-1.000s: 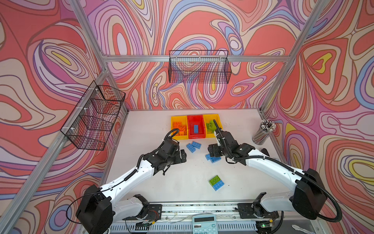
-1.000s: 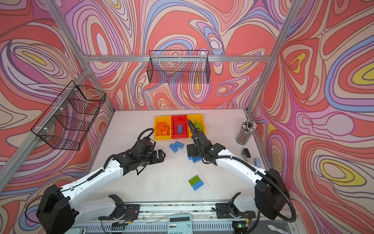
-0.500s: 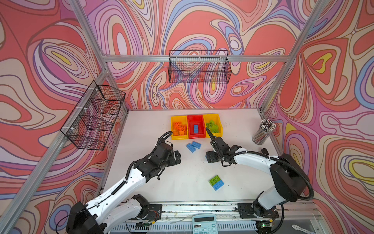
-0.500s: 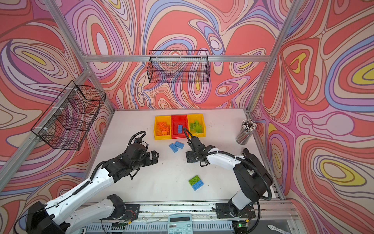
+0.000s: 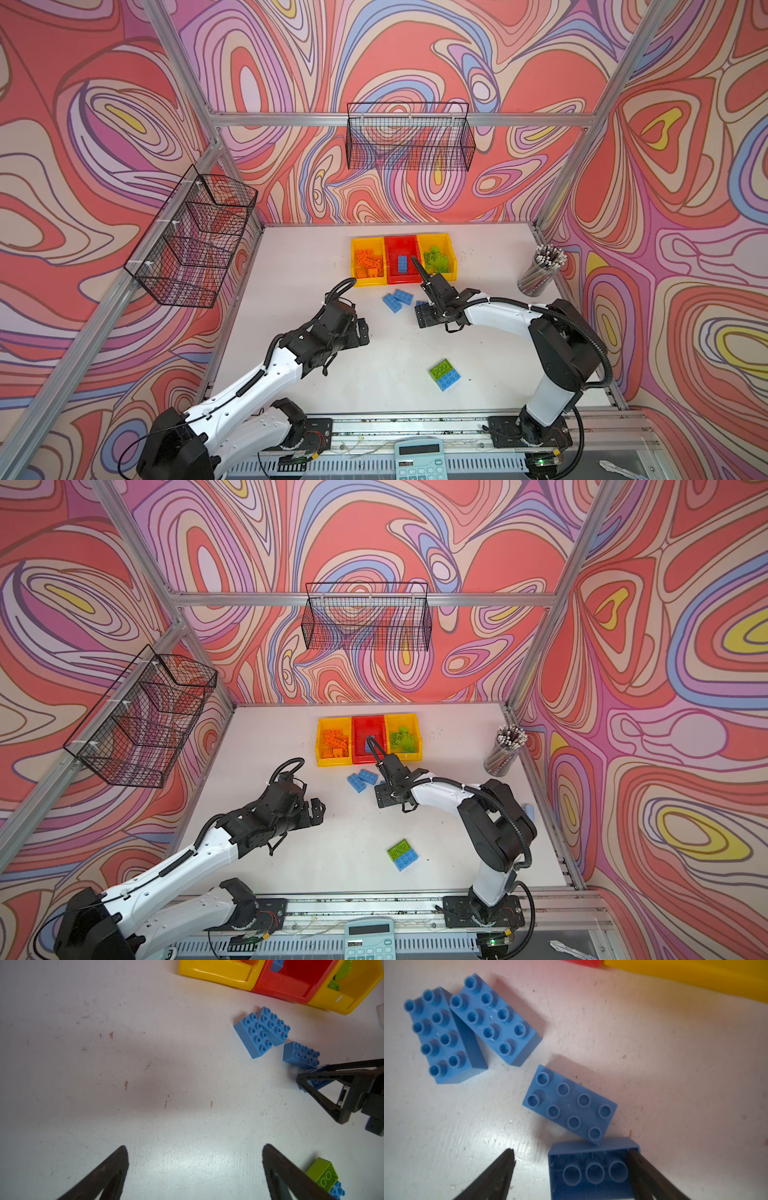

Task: Sort the legos into containers by color
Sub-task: Pick up the lego from the center of the table.

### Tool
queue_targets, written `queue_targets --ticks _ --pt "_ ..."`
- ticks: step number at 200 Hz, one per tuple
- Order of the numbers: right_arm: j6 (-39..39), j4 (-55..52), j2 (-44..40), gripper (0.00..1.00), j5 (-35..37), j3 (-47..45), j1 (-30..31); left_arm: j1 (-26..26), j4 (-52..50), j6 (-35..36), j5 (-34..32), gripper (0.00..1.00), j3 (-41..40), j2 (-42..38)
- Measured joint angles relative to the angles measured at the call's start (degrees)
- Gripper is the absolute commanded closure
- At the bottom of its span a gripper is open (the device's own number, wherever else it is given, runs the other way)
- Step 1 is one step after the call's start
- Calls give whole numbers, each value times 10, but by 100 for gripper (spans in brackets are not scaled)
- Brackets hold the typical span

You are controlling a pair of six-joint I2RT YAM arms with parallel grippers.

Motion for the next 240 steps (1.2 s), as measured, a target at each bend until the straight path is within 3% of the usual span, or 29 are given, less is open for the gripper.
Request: queue_targets --ticks 86,148,240 --pt "0 -60 -16 10 17 28 0 5 0 11 0 0 -11 -14" --pt "7 -74 -82 9 17 24 -4 7 1 16 0 0 -11 -14" --pt "24 -41 -99 11 -32 3 -23 9 18 16 15 0 -23 -14"
